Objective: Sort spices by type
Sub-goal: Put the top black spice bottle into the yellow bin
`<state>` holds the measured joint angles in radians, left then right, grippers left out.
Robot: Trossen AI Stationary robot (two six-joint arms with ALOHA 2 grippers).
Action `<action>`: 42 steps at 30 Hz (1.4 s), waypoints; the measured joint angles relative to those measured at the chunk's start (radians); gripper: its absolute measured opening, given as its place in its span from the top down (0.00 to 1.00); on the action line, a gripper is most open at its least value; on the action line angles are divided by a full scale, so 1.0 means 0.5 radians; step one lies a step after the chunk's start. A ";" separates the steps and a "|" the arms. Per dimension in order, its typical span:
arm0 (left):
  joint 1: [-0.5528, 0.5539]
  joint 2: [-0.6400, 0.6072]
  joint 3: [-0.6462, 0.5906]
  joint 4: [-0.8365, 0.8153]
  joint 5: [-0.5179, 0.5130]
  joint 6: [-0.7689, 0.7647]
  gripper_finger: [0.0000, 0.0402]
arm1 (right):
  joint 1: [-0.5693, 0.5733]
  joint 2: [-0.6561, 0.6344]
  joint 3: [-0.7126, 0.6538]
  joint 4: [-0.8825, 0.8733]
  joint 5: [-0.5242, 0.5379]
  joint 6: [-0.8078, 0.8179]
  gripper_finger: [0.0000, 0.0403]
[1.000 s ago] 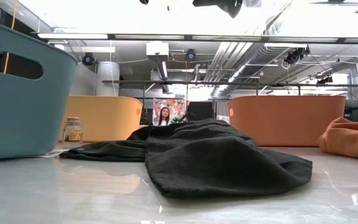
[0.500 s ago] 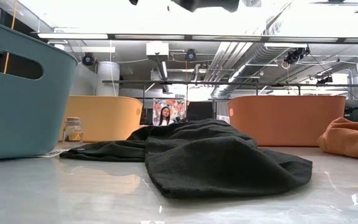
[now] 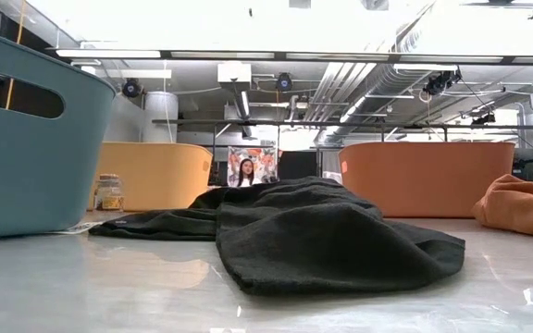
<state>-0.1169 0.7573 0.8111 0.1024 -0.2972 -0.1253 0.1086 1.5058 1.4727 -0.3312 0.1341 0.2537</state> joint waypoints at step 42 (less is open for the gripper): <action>-0.044 0.915 -0.152 2.191 0.076 -0.055 0.60 | -0.081 0.504 0.000 2.408 0.101 0.052 0.19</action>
<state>-0.1387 1.2147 0.7349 1.1982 -0.2591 -0.1528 0.0681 1.7576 1.4727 0.8726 0.1844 0.2794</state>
